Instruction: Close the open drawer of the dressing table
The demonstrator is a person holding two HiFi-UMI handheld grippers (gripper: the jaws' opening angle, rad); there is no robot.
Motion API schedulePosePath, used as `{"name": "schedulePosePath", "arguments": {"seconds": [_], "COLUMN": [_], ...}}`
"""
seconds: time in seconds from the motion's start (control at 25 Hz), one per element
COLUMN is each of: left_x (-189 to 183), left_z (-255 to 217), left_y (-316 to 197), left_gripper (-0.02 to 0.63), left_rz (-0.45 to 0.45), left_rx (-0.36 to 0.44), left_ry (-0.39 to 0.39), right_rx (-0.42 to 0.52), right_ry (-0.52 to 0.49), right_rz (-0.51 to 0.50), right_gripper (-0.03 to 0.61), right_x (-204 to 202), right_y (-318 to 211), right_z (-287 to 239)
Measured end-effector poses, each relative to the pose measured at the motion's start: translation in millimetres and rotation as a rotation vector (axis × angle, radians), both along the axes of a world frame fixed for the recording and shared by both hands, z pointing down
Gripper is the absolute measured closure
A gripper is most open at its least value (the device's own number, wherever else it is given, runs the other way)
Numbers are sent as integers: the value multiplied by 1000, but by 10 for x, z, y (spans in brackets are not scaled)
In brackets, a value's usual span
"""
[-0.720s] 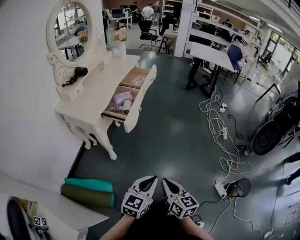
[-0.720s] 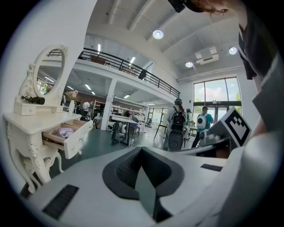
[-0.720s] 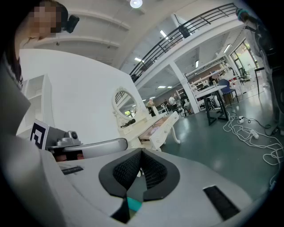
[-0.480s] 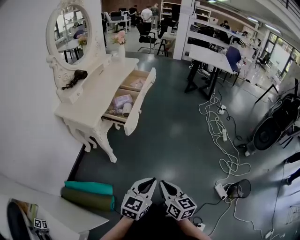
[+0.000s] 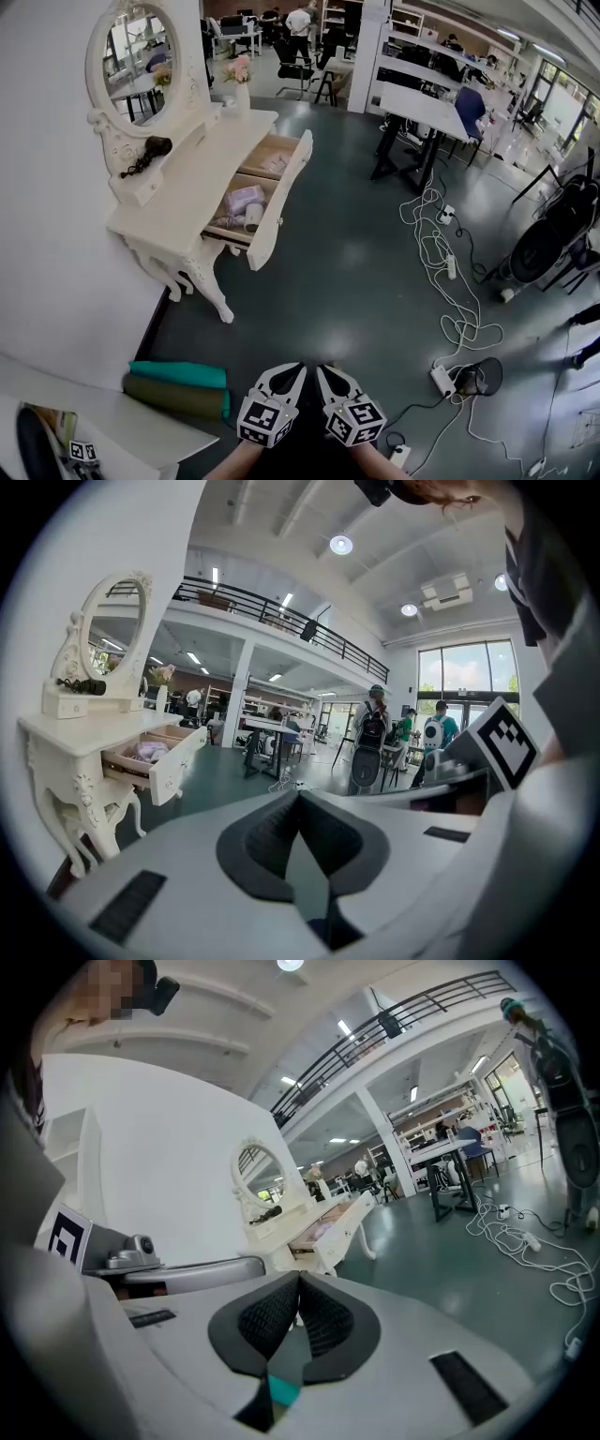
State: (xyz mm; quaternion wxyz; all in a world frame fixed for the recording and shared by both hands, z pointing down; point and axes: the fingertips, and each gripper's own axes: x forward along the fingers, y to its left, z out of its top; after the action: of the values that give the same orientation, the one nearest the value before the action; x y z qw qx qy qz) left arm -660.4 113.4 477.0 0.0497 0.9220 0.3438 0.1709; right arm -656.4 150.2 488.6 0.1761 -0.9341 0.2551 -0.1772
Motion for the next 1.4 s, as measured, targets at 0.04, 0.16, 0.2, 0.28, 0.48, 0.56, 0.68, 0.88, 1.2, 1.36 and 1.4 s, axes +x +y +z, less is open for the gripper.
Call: {"name": "schedulePosePath", "arguments": {"seconds": [0.04, 0.16, 0.2, 0.28, 0.48, 0.56, 0.68, 0.88, 1.2, 1.36, 1.4], "left_x": [27, 148, 213, 367, 806, 1006, 1321, 1786, 2320, 2498, 2542], "left_z": [-3, -25, -32, -53, -70, -86, -135, -192, -156, -130, -117], "left_y": [19, 86, 106, 148, 255, 293, 322, 375, 534, 668, 701], "left_gripper": [617, 617, 617, 617, 617, 617, 617, 617, 617, 617, 617], "left_rz": [4, 20, 24, 25, 5, -4, -29, -57, -81, -80, -82], "left_rx": [-4, -17, -16, -8, -5, 1, -5, -14, -12, -20, -19], "left_ry": [3, 13, 15, 21, 7, 11, 23, 31, 29, 33, 31], "right_rx": [4, 15, 17, 17, -9, -2, 3, 30, 41, 52, 53], "right_ry": [-5, -3, -1, -1, 0, 3, 18, 0, -54, -28, -25], "right_rz": [8, 22, 27, 32, 40, 51, 53, 62, 28, 0, -4], "right_gripper": [557, 557, 558, 557, 558, 557, 558, 558, 558, 558, 558], "right_x": [43, 208, 277, 428, 891, 1115, 1456, 1977, 2518, 2706, 2747], "right_y": [29, 97, 113, 148, 318, 397, 462, 572, 716, 790, 820], "right_z": [7, -2, -7, -14, -45, -67, -117, -141, -26, -60, -62]}}
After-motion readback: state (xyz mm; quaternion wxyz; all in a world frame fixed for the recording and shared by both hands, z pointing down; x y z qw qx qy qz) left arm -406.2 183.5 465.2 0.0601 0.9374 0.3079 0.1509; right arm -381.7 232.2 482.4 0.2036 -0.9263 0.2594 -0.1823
